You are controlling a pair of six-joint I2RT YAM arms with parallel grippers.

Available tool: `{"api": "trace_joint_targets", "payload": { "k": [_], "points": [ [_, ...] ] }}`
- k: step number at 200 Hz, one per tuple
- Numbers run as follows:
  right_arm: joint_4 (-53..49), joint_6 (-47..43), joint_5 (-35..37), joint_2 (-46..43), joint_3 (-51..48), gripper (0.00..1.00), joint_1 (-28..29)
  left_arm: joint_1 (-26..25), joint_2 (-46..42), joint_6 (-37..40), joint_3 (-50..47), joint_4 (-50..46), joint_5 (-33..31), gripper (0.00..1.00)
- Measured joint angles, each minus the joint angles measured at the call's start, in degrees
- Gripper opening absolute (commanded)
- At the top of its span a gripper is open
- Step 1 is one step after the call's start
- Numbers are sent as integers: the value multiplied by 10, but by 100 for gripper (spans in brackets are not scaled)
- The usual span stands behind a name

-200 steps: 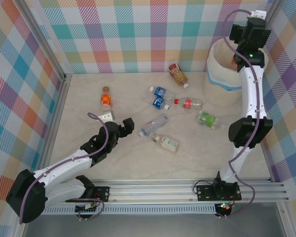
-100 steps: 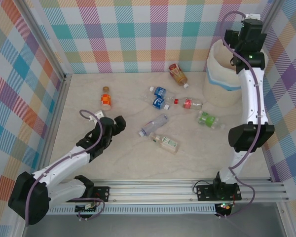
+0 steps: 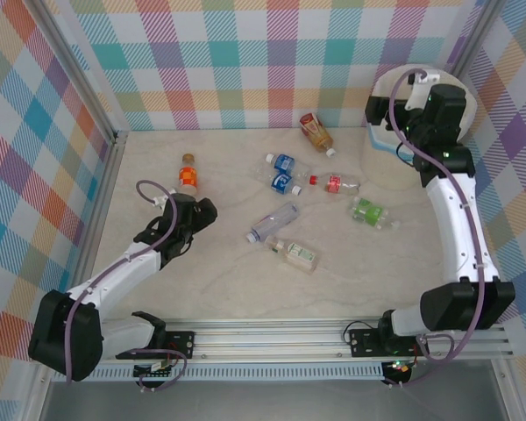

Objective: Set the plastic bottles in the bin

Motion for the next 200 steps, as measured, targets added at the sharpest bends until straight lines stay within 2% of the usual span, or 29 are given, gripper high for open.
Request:
{"api": "trace_joint_targets", "payload": {
  "k": [21,61,103,133,174,200],
  "points": [
    [26,12,-36,-39,-75,100,11,7,15,0,11,-1,7,100],
    [45,14,-79,-78,-157,100,52,15,55,5,37,-5,18,100],
    [89,33,-103,-112,-257,100,102,33,97,33,73,-16,37,100],
    [105,56,-113,-110,-293,100,122,50,123,54,93,-16,42,100],
    [118,78,-119,-85,-294,100,130,64,172,90,112,-20,52,100],
    [124,87,-119,-73,-294,100,134,81,219,119,155,-33,67,100]
  ]
}}
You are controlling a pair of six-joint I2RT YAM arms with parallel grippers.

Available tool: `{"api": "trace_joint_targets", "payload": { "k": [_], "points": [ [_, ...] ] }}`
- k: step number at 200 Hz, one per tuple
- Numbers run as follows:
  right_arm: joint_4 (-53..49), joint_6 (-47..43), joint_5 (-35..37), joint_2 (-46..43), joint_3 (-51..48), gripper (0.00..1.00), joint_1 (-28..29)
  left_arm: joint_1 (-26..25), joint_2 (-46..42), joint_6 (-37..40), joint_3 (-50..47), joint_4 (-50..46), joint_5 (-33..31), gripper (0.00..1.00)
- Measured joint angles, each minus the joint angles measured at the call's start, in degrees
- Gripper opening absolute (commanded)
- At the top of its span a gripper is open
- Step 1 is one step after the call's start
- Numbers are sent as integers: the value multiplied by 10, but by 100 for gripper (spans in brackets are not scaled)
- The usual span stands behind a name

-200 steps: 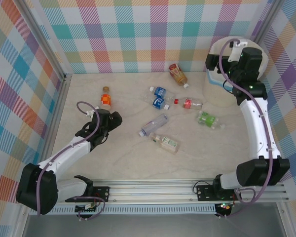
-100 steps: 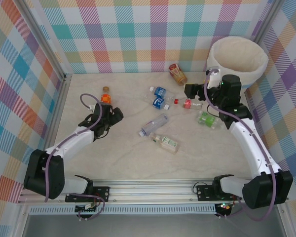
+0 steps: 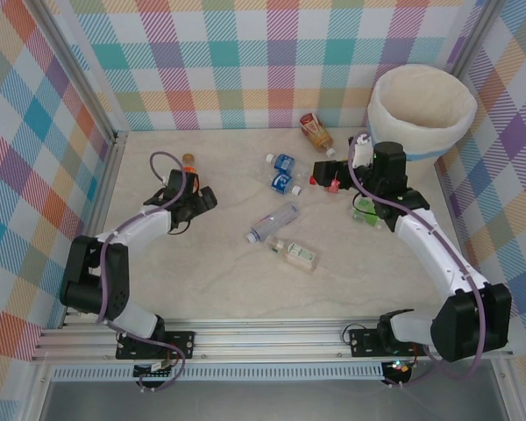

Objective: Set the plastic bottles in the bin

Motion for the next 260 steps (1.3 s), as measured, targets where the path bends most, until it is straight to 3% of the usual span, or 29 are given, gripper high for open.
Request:
{"api": "trace_joint_targets", "payload": {
  "k": [65,143,181,260],
  "points": [
    [2,3,5,5,0,100,7,19,160,62,155,-42,-22,100],
    [-12,-11,33,-21,0,100,8,59,267,90,271,-100,-48,100],
    [-14,-16,44,-26,0,100,8,60,297,98,309,-118,-29,85],
    [-16,-18,57,-32,-9,100,8,60,294,101,276,-105,5,60]
  ]
}}
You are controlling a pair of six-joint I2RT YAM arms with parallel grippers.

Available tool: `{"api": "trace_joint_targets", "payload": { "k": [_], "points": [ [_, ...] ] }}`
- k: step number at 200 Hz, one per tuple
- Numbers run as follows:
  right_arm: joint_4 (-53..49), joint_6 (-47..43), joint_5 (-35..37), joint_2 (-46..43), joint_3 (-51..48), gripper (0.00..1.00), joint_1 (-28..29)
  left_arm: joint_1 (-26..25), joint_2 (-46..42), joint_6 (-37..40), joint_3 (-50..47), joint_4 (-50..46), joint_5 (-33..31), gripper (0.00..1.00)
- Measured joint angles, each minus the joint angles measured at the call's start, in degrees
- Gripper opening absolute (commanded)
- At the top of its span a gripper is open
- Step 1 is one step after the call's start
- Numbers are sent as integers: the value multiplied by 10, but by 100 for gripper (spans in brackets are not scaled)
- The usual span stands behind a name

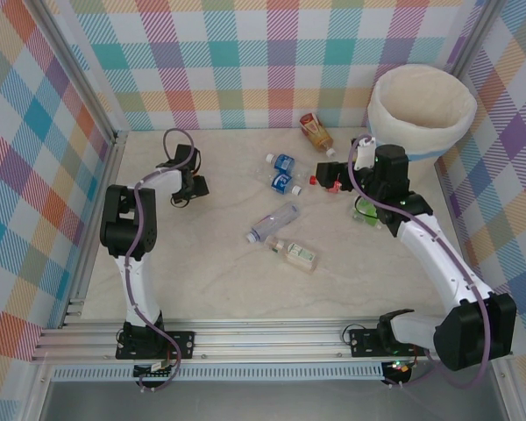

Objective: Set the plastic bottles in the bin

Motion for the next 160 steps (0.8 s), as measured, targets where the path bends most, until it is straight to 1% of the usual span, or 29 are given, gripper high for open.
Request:
{"api": "trace_joint_targets", "payload": {
  "k": [42,92,129,160],
  "points": [
    [0,2,0,-3,-4,100,0,0,-48,0,-72,37,38,53],
    [0,23,-4,-6,-24,100,1,-13,-139,-11,-204,107,84,52],
    [4,52,-14,-6,-39,100,2,-49,-217,-38,-288,161,108,52],
    [10,69,-21,-6,-43,100,4,-89,-285,-64,-337,190,111,52]
  ]
}}
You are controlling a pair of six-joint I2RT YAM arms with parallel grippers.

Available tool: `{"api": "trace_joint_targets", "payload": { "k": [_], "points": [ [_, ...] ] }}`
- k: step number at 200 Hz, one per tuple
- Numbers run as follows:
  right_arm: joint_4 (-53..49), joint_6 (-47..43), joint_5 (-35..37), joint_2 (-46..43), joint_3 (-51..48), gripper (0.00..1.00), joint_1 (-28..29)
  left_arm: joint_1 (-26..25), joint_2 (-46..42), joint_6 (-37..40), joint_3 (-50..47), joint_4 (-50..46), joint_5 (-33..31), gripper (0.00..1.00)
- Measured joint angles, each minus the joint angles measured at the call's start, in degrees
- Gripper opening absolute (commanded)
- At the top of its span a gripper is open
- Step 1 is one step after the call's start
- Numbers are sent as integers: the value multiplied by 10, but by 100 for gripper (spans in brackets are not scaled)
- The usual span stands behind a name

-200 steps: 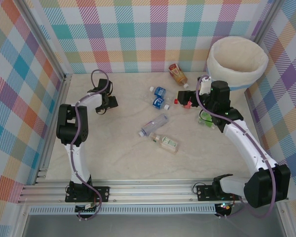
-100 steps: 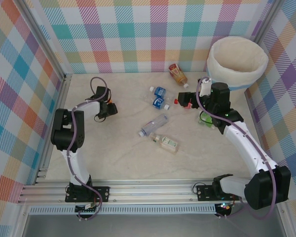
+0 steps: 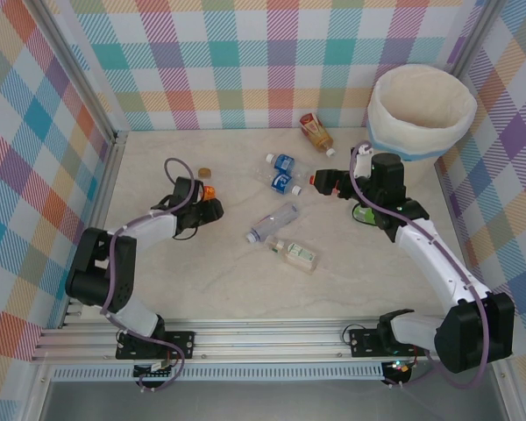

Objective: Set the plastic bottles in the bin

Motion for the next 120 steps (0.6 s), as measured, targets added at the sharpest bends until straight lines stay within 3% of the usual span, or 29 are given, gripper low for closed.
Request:
{"api": "trace_joint_targets", "payload": {
  "k": [34,70,120],
  "points": [
    [16,21,-23,6,0,100,2,-49,-87,-11,-46,31,17,52],
    [35,60,-75,34,1,100,6,-94,-157,11,-58,66,80,52],
    [66,131,-190,97,47,100,35,-131,-183,32,-58,130,167,52]
  ]
}}
